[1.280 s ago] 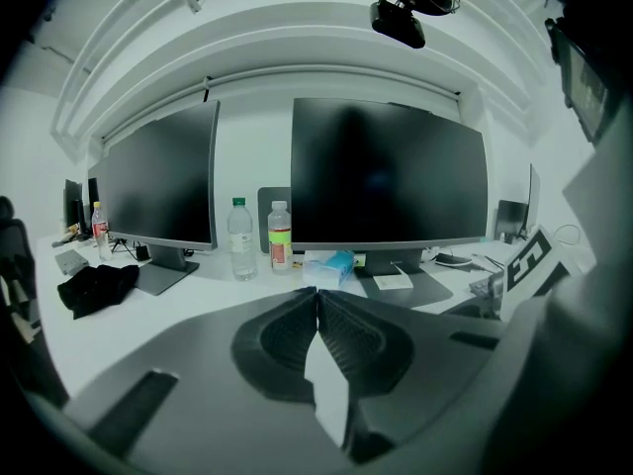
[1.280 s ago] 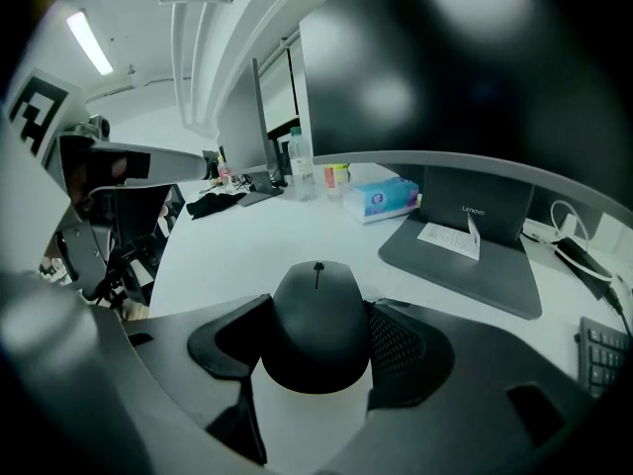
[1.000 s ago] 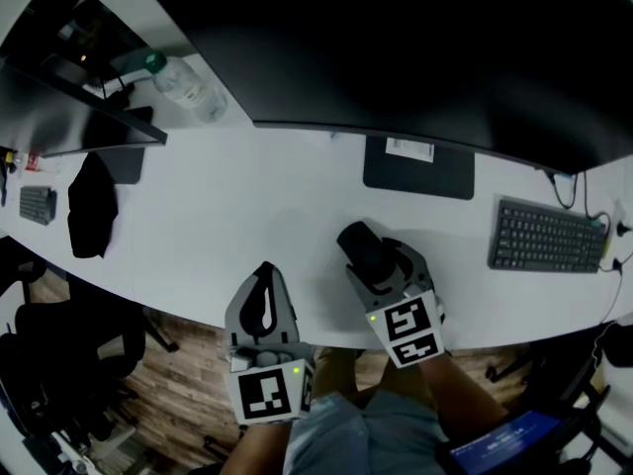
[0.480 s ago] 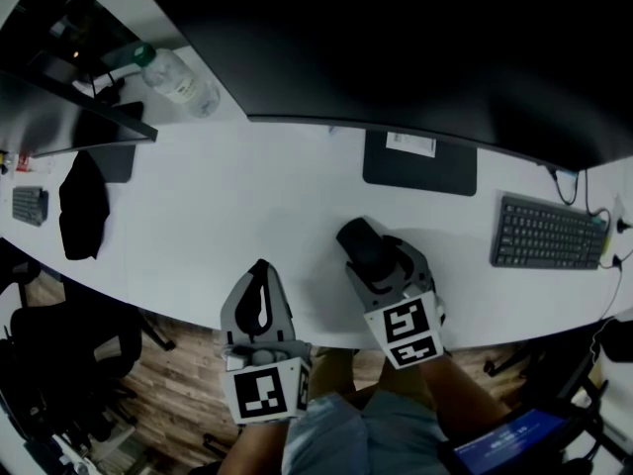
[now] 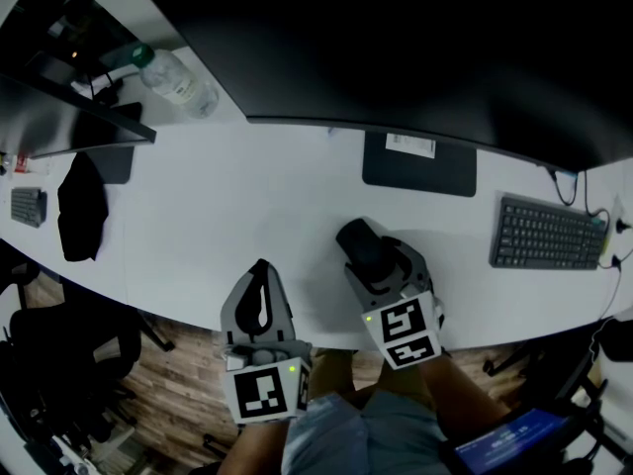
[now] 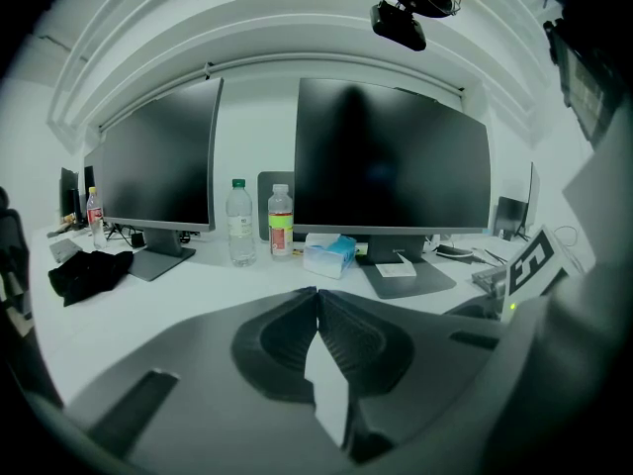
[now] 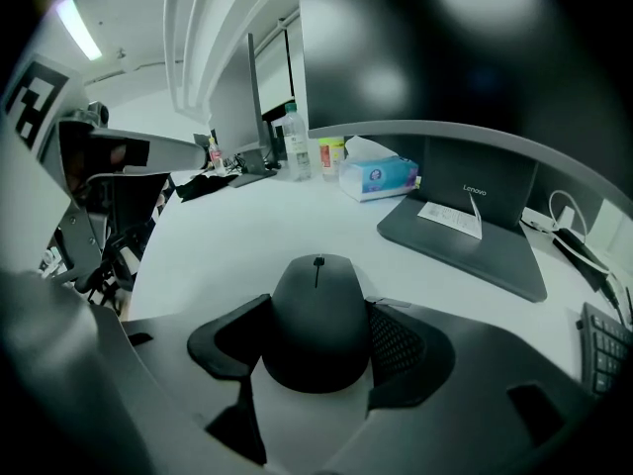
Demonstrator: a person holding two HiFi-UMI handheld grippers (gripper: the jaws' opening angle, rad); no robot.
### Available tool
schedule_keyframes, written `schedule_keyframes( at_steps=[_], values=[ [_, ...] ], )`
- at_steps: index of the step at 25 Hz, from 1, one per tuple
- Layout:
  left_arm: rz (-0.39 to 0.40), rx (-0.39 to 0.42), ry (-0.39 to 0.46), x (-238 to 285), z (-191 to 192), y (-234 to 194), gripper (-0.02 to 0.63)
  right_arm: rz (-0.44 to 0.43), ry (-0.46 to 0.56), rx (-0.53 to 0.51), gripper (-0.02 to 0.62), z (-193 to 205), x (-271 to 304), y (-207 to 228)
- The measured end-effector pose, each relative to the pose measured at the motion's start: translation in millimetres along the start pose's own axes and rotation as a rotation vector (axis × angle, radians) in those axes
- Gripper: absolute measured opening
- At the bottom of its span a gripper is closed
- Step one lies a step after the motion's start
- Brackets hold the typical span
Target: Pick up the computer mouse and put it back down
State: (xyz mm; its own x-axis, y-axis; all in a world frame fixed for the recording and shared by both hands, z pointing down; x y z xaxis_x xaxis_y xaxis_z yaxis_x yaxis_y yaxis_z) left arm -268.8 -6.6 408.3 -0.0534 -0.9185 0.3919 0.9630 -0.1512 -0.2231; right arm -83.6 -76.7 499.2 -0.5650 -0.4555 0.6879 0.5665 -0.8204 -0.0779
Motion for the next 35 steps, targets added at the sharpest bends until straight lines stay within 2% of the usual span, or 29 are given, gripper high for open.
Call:
schedule_keyframes(
  at_steps=[10,19,24,30,35],
  values=[
    [-0.003,0.001,-0.001,-0.8,-1.5,-0.6,0.008,0.001,0.001,-0.004,0.308,-0.5,0.0,-0.7],
    [-0.002,0.007,0.016,-4.8,-6.2,2.0,0.008,-0.024,0.015,-0.006,0.377,0.6,1.8,-3.6],
    [0.002,0.012,0.041,-10.6,-12.2,9.5,0.008,-0.023,0.031,-0.006,0.382,-0.8,-1.2,0.4],
    [0.023,0.017,0.065,-16.8,-21.1,27.3,0.008,0.018,0.111,-0.01,0.382,-20.1,-26.4,15.2],
    [0.05,0.018,0.102,-26.0,-37.3,54.6,0.008,0.052,0.214,-0.013,0.362,-45.6,-65.5,30.7]
  ],
)
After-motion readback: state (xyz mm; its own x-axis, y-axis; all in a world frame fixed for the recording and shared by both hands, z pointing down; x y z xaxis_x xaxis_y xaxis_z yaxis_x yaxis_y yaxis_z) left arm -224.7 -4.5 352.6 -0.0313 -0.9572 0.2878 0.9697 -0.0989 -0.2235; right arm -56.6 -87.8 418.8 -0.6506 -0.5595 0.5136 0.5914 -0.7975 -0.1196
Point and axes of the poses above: the fingertips, and each gripper's own axes: x forward along the fingers, y to its right, z out of its underside, the point moved 10 cm from there along -x, backward along the fingers, and after that the axes turned 12 degrees about -x, right-handed, at the moved point
